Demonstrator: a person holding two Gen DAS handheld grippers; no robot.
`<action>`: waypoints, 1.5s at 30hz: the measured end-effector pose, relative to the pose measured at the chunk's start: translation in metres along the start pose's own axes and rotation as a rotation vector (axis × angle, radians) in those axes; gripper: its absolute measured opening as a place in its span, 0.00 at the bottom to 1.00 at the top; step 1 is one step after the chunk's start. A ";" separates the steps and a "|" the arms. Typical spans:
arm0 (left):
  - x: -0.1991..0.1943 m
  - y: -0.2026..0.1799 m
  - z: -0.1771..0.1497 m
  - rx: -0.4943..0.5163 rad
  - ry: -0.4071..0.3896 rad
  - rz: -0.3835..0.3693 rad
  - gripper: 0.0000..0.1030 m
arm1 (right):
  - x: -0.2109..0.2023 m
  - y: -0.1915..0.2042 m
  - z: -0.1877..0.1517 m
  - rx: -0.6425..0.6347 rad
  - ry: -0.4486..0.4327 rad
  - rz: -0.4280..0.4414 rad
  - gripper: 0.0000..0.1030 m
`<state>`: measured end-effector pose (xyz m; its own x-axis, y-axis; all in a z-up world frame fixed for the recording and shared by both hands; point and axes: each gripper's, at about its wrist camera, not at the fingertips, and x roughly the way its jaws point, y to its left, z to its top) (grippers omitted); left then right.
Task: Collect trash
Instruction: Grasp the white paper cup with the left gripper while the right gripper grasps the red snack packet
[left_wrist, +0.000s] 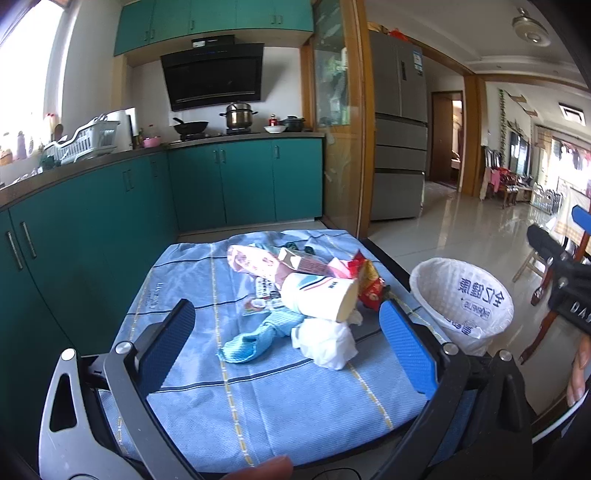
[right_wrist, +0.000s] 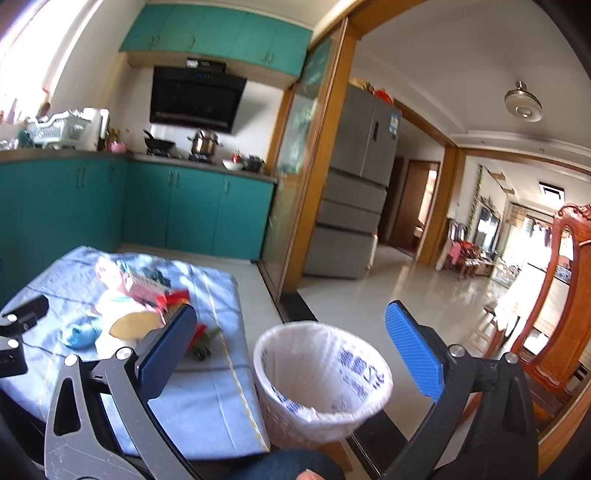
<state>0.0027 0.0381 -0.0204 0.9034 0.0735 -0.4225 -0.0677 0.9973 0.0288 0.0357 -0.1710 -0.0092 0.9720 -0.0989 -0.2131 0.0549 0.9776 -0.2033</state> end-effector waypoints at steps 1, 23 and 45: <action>0.000 0.004 0.000 -0.012 -0.005 0.004 0.97 | 0.000 0.001 0.002 -0.001 -0.016 0.008 0.97; 0.053 0.064 -0.018 -0.124 0.106 0.207 0.63 | 0.139 0.053 0.009 -0.159 0.039 0.452 0.87; 0.162 -0.024 -0.018 0.039 0.282 -0.001 0.26 | 0.203 0.047 -0.047 -0.155 0.247 0.474 0.75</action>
<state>0.1425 0.0264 -0.1058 0.7495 0.0746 -0.6577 -0.0457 0.9971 0.0610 0.2250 -0.1534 -0.1069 0.7988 0.2862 -0.5291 -0.4278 0.8887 -0.1651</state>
